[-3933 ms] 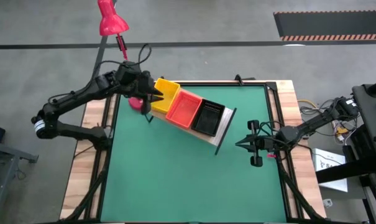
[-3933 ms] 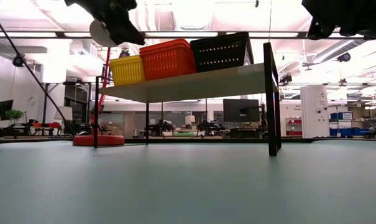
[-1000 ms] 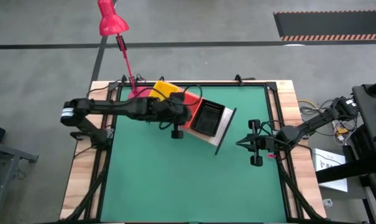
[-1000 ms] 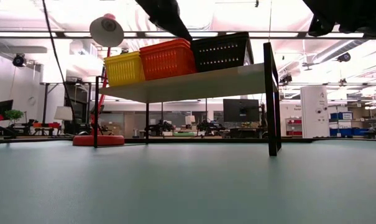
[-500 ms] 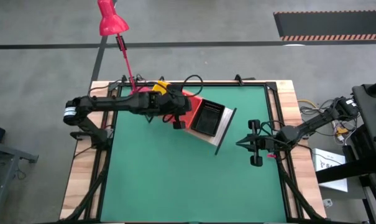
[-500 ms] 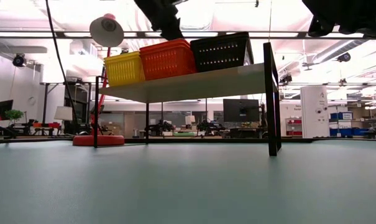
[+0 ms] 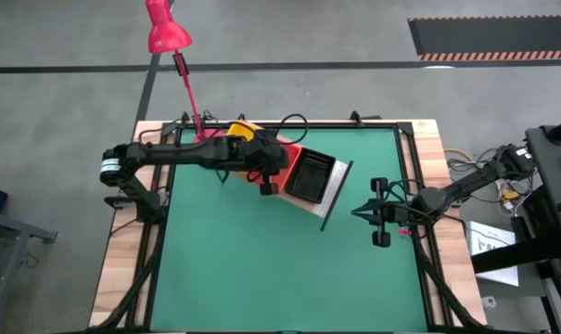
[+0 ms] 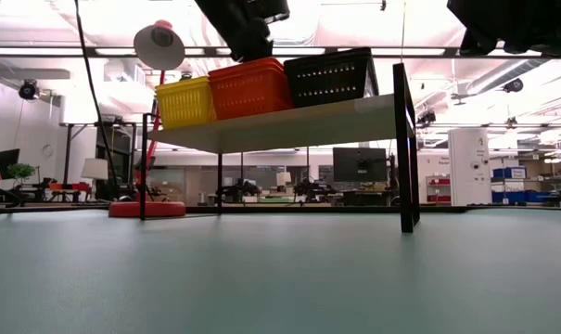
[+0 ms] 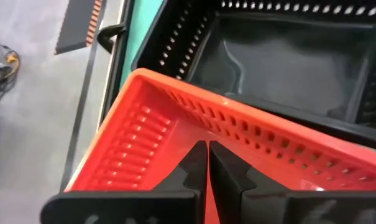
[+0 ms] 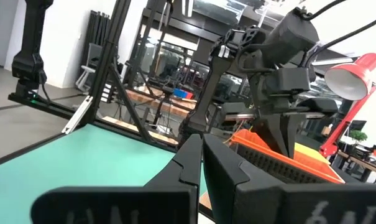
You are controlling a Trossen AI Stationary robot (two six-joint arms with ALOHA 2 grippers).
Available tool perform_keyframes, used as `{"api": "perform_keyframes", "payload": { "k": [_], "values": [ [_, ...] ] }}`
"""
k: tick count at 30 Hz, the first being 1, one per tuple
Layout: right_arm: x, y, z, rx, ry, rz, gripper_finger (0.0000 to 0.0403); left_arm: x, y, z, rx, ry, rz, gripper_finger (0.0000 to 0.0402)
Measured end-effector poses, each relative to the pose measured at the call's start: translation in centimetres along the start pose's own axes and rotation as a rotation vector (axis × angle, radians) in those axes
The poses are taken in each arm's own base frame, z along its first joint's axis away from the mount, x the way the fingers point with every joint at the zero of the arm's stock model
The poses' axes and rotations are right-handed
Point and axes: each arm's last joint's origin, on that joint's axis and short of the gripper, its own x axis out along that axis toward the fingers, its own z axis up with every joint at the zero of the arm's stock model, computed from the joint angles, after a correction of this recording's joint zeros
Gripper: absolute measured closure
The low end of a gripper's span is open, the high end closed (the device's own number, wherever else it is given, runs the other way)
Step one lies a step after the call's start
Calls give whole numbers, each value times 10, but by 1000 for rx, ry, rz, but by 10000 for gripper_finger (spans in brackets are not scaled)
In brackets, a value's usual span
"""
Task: Stack baskets on shelf by color
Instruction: Adjust the bins on the shelf
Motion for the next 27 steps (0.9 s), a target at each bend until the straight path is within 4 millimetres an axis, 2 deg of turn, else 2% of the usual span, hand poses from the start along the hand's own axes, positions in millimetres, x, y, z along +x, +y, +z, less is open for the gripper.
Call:
{"api": "perform_keyframes", "payload": {
  "k": [27],
  "values": [
    [0,0,0,-7,-2,-1,394,1,-1,9,-7,-127,-87,401]
  ]
}}
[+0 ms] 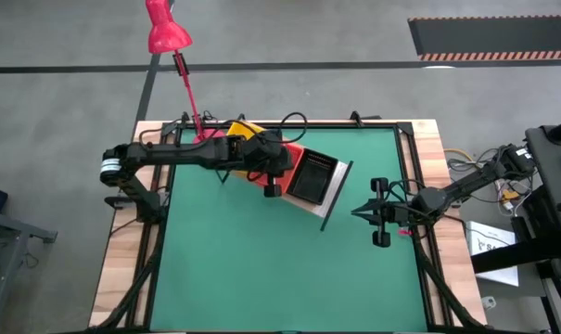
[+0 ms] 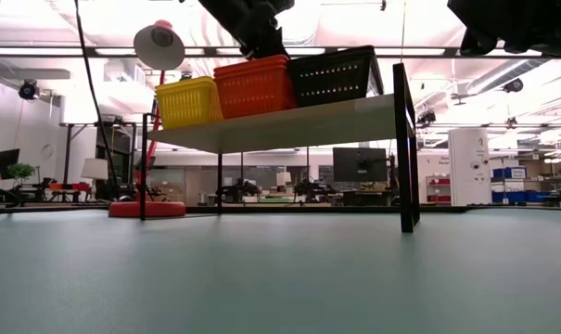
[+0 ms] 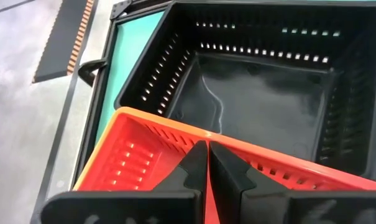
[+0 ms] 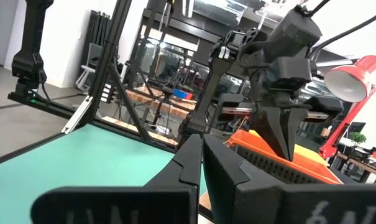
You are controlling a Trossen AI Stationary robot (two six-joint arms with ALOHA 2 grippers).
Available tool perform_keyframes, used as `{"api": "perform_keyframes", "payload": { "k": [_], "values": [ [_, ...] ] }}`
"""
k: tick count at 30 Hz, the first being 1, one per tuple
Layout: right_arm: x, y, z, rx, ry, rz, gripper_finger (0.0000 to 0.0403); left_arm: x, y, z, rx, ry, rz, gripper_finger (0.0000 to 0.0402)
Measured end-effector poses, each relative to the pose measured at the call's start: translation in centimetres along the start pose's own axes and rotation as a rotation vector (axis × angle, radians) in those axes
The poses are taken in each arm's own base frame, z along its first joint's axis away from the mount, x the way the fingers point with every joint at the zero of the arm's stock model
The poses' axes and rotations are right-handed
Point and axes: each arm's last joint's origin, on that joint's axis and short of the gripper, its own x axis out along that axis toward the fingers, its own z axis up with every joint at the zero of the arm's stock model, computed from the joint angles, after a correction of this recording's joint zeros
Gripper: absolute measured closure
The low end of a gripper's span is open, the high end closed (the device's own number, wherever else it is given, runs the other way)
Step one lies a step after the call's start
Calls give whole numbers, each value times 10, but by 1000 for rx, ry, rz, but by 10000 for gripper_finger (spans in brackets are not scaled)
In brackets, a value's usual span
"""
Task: Stack baskets on shelf by color
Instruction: Adjust the bins on the shelf
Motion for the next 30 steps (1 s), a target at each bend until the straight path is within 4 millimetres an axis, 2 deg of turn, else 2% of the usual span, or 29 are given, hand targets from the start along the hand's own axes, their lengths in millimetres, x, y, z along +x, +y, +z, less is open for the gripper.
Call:
{"api": "perform_keyframes", "payload": {
  "k": [13,17,20,23,30],
  "values": [
    [0,0,0,-3,-1,-1,394,0,0,4,-3,-47,-24,401],
    [0,0,0,-10,-1,-1,394,-1,-3,6,45,-56,-16,401],
    [0,0,0,-11,-1,0,394,-10,-5,10,55,-64,0,401],
    [0,0,0,-15,-1,-1,394,-27,-11,15,71,-68,-19,401],
    [0,0,0,-16,1,0,394,-50,-45,10,149,4,-132,401]
  ]
}}
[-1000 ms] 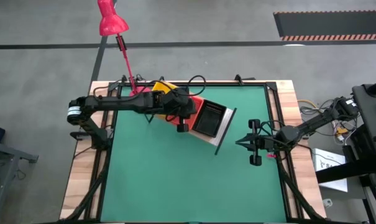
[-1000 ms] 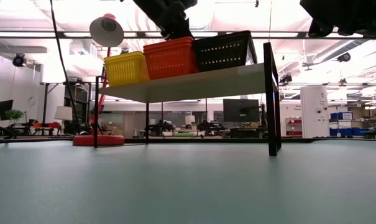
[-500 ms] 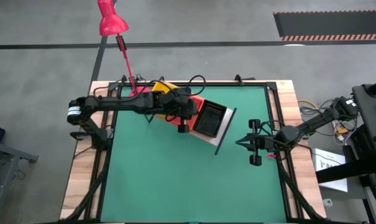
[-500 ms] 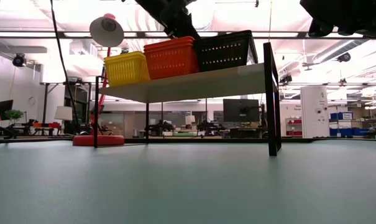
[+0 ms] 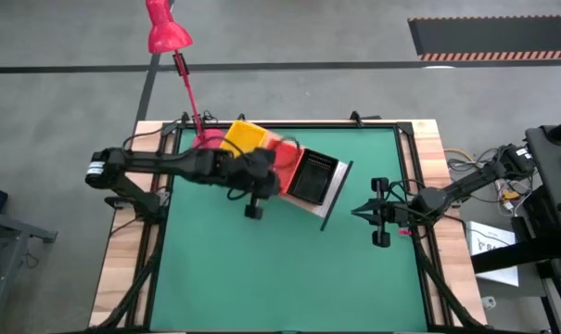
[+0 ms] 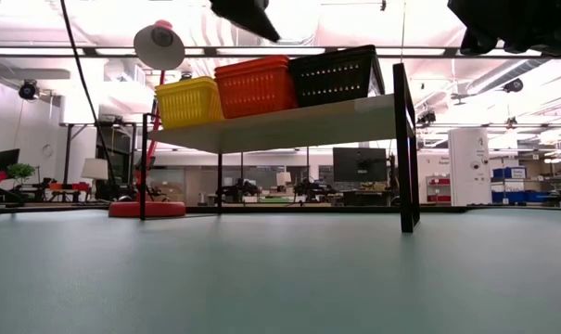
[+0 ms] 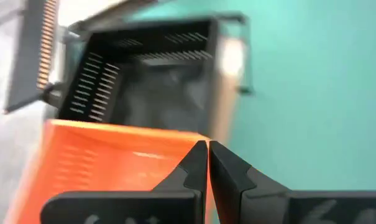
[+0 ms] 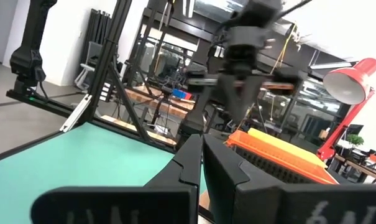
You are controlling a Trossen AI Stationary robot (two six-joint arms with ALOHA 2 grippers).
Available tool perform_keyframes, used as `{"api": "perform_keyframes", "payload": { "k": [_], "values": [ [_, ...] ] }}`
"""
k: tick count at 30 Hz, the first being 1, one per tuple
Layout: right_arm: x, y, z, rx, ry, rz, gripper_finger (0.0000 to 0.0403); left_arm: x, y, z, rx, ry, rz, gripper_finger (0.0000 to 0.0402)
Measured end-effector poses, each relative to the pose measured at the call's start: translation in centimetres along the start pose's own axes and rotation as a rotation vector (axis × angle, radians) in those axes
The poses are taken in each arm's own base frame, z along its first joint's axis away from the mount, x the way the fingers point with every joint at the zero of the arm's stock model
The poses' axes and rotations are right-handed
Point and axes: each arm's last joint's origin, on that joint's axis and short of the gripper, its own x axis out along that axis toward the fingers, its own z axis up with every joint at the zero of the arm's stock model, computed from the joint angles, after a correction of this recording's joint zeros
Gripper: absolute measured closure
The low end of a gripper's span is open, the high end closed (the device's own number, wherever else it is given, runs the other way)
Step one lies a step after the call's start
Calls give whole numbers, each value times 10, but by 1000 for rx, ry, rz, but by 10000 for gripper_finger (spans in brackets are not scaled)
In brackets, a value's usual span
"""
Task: Stack baskets on shelf by color
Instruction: Adjust the bins on the shelf
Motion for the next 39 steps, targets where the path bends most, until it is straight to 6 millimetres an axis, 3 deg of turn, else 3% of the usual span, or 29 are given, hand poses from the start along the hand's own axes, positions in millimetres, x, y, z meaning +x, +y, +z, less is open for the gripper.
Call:
{"api": "perform_keyframes", "payload": {
  "k": [4,9,16,32,39],
  "values": [
    [0,0,0,1,2,-4,394,-1,-19,-9,51,125,-84,402],
    [0,0,0,0,2,-4,394,-2,-25,-14,68,184,-102,402],
    [0,0,0,5,3,-4,394,1,-19,-19,94,267,116,402],
    [0,0,0,1,3,-4,394,0,-18,-19,70,272,152,402],
    [0,0,0,1,2,-3,394,-24,-18,-15,53,173,71,402]
  ]
}}
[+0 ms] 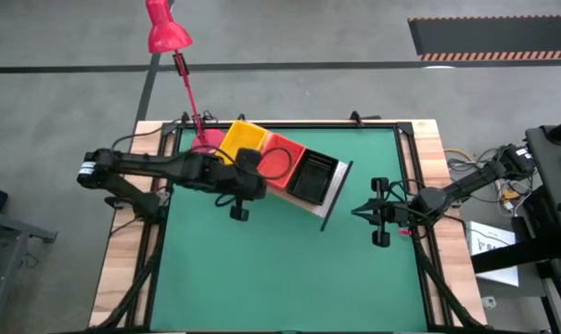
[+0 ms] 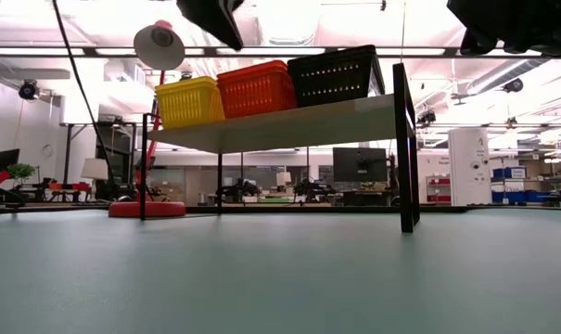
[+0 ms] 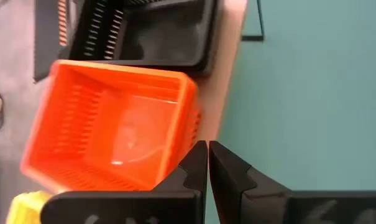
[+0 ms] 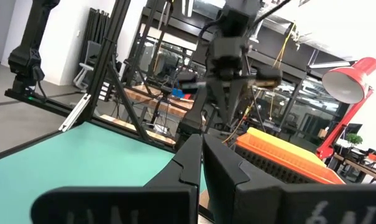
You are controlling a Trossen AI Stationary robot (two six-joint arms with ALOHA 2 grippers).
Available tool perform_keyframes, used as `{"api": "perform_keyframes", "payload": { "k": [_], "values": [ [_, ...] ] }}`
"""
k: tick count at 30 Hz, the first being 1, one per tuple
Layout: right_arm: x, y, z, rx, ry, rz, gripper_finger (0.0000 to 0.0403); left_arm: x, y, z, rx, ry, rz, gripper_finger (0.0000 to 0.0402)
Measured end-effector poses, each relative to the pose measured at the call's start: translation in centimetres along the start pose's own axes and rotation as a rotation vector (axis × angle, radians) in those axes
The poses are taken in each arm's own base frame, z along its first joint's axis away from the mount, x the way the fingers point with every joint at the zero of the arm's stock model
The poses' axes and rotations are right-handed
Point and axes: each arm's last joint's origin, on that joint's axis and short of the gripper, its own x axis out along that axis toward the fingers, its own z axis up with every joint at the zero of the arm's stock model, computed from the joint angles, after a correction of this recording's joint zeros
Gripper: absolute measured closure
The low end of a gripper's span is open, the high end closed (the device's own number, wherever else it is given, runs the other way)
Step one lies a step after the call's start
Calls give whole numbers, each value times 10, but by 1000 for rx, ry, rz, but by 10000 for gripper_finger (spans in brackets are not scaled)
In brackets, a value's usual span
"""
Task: Stack baskets on shelf by color
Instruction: Adjust the bins on the shelf
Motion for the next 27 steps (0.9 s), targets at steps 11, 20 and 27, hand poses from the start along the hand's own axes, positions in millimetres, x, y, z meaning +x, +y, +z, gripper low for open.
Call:
{"api": "perform_keyframes", "payload": {
  "k": [11,20,27],
  "values": [
    [0,0,0,4,0,0,394,-42,20,-24,-44,-52,64,402],
    [0,0,1,6,-6,-2,394,-34,13,-55,-168,66,48,402],
    [0,0,1,7,-6,-2,394,-32,11,-60,-155,103,41,402]
  ]
}}
